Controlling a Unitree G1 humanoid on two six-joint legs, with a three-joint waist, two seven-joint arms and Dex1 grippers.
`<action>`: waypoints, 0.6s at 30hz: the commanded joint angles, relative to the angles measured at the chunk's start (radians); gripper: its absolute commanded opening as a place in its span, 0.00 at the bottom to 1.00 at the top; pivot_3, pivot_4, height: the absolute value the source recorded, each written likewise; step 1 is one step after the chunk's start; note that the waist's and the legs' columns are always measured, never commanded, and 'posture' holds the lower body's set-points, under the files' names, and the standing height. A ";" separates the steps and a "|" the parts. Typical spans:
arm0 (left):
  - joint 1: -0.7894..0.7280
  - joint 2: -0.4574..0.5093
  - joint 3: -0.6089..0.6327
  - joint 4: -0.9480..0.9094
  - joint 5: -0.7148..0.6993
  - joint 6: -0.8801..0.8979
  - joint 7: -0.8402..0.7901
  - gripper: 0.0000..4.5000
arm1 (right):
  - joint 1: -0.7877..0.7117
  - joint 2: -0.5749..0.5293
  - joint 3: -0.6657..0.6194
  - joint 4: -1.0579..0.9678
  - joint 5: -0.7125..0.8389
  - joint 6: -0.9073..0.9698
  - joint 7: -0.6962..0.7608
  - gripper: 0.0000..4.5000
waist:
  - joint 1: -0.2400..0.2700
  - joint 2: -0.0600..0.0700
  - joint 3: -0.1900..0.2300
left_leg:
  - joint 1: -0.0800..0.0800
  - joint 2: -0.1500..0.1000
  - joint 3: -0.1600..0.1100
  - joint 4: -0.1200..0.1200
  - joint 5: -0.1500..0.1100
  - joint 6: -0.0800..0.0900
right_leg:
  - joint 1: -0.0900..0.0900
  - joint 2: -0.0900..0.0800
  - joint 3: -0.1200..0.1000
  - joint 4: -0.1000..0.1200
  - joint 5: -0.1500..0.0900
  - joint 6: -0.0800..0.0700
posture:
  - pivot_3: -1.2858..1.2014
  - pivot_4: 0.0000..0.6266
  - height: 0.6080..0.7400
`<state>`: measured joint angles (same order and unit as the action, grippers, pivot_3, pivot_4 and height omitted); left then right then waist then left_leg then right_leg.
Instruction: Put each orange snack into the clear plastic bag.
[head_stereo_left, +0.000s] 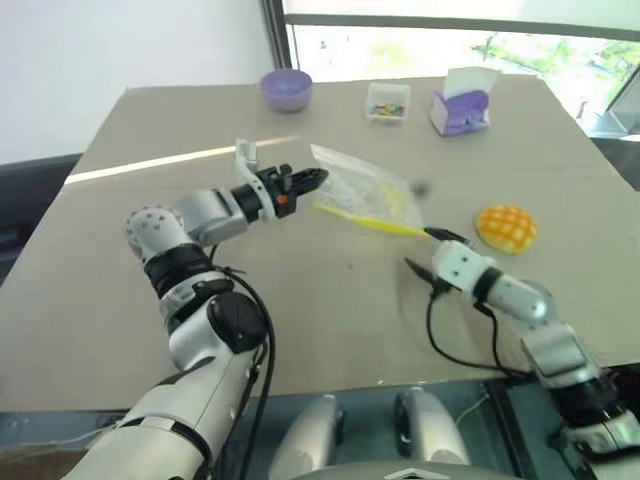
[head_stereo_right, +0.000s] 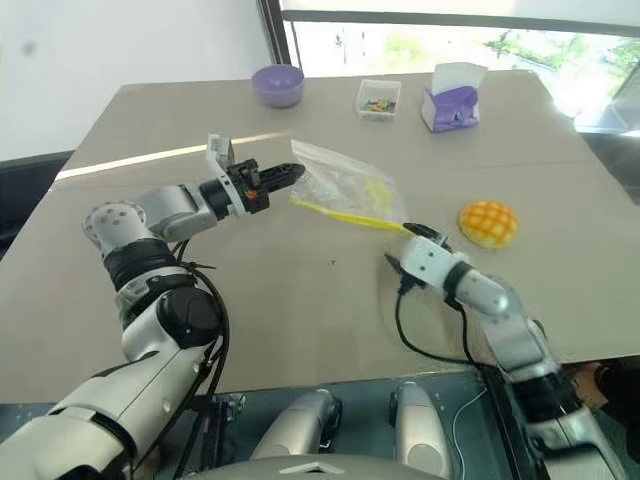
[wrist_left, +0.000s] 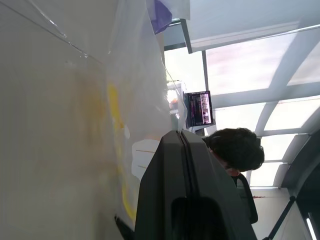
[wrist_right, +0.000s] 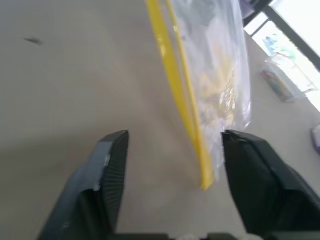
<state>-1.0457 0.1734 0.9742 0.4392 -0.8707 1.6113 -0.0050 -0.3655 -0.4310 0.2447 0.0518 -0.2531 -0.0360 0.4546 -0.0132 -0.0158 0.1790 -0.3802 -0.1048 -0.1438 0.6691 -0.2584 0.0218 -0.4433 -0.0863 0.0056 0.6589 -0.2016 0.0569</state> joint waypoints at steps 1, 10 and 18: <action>-0.032 -0.001 0.031 -0.050 -0.049 0.003 0.055 0.00 | -0.058 0.035 0.021 0.041 -0.061 -0.036 -0.074 0.60 | 0.000 0.000 0.000 | -0.001 0.000 0.000 0.000 0.000 0.000 | -0.001 0.000 0.001 0.001 0.000 0.000 | 0.52 0.24 1.00; -0.042 -0.012 0.059 -0.060 -0.110 0.003 0.148 0.00 | -0.136 0.087 0.043 0.024 -0.179 0.058 -0.126 0.87 | -0.001 0.000 0.000 | -0.002 0.000 0.003 0.000 0.000 0.000 | -0.004 0.001 0.004 0.002 0.000 -0.001 | 0.52 0.24 1.00; -0.041 0.006 0.062 -0.044 -0.109 0.002 0.152 0.00 | -0.131 0.055 0.041 -0.001 -0.204 0.073 -0.106 0.04 | -0.003 0.000 0.000 | -0.001 0.000 0.003 0.000 0.000 0.000 | -0.004 0.002 0.005 0.002 0.001 -0.001 | 0.52 0.24 1.00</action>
<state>-1.0578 0.1606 1.0231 0.4134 -0.9569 1.6115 0.1540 -0.4892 -0.3730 0.2971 0.0934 -0.4597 0.0409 0.3454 -0.0164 -0.0162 0.1788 -0.3813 -0.1047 -0.1405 0.6688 -0.2586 0.0217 -0.4473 -0.0841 0.0106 0.6611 -0.2010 0.0562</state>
